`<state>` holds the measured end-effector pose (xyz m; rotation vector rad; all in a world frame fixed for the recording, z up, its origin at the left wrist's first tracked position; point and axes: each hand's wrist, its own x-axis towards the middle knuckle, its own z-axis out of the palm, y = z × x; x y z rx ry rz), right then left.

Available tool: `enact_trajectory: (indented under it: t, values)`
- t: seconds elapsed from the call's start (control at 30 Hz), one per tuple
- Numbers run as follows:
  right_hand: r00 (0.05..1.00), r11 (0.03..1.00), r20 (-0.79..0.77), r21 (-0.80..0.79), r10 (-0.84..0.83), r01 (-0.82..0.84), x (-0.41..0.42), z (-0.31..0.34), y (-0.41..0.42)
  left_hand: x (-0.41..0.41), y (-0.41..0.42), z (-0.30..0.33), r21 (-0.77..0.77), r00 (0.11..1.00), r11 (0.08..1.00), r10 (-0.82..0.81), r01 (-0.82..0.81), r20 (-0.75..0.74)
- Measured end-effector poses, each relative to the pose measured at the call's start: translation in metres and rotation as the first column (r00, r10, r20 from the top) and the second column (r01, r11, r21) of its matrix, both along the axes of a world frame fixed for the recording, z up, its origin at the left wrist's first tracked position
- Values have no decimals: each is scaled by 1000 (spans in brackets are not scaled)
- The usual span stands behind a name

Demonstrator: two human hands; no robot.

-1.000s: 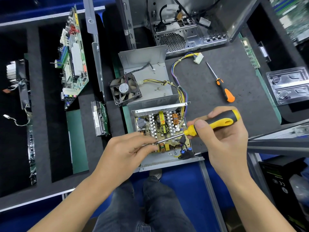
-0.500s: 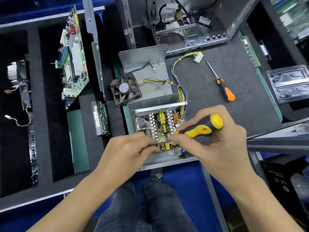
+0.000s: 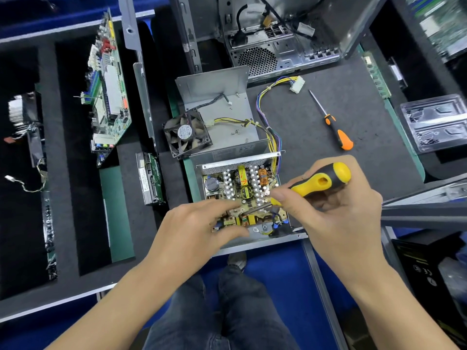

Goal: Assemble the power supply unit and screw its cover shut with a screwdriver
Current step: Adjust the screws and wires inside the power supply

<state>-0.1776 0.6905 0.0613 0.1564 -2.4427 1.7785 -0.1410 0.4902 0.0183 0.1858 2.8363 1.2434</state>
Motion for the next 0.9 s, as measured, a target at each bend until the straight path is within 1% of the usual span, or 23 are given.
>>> enact_trajectory:
  t: [0.07,0.1,0.13,0.2,0.27,0.3,0.37,0.53,0.7,0.9]
  values:
    - [1000,999,-3,-21,-29,29,-1,0,7,10,2,2,-31,994,999,34,-31,102]
    - [999,999,-8,-29,-41,41,-2,-1,11,15,5,2,-88,984,996,36,-21,176]
    - [998,998,-17,-22,-55,55,-4,-1,16,19,9,2,-161,968,987,28,13,250]
    - [997,997,-18,14,-80,81,-7,-3,25,25,20,-3,-300,938,947,-1,112,346]
    - [997,996,-8,38,-82,82,-8,-6,32,23,30,-8,-386,910,898,-36,210,412]
    - [997,996,-6,46,-75,76,-7,-8,33,21,34,-10,-407,897,879,-51,249,439]
    - [998,996,2,55,-69,69,-7,-11,35,16,38,-14,-414,875,856,-84,309,477]
    - [999,996,13,82,-34,33,-4,-17,37,7,41,-16,-372,816,844,-126,387,564]
    - [999,996,32,90,3,-6,-2,-23,38,-1,45,-17,-393,793,801,-158,451,588]
    - [999,995,38,94,33,-36,-2,-25,42,-6,46,-18,-302,719,832,-157,466,677]
